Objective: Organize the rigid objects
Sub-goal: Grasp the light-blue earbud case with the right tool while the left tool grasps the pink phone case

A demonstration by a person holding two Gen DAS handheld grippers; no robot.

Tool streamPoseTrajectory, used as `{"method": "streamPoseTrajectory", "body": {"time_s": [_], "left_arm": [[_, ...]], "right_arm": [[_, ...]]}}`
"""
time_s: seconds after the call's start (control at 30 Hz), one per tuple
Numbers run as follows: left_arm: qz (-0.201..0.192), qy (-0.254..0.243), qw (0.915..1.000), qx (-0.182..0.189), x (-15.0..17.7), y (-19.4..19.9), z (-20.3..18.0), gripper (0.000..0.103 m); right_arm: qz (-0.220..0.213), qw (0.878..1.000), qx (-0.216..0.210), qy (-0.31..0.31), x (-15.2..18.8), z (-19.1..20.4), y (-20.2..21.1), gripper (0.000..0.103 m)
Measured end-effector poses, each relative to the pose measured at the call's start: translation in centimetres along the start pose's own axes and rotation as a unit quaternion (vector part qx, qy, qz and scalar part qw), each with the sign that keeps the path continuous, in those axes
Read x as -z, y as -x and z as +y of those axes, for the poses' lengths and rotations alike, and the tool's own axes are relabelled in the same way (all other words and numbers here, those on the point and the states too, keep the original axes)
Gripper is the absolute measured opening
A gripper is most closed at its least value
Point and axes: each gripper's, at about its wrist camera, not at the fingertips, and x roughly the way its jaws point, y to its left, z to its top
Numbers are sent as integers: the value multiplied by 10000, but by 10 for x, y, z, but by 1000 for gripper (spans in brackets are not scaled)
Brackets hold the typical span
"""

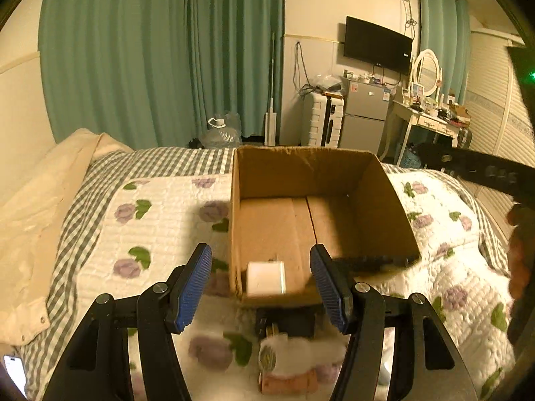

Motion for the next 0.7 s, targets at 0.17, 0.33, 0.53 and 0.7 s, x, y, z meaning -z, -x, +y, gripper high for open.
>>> {"method": "streamPoseTrajectory", "body": {"time_s": [0.17, 0.33, 0.53, 0.7], "left_arm": [[10, -57, 10000, 0, 19, 21, 2, 64], [119, -133, 9998, 55, 46, 30, 1, 68], [415, -196, 9989, 127, 81, 15, -5, 68], [728, -334, 9967, 102, 101, -7, -8, 68]], "right_arm": [[-56, 9999, 106, -10, 29, -5, 40, 74], [195, 9997, 39, -112, 77, -5, 52, 87], [1067, 9943, -8, 79, 138, 10, 24, 87], [1655, 9852, 73, 443, 172, 26, -10, 87]]}}
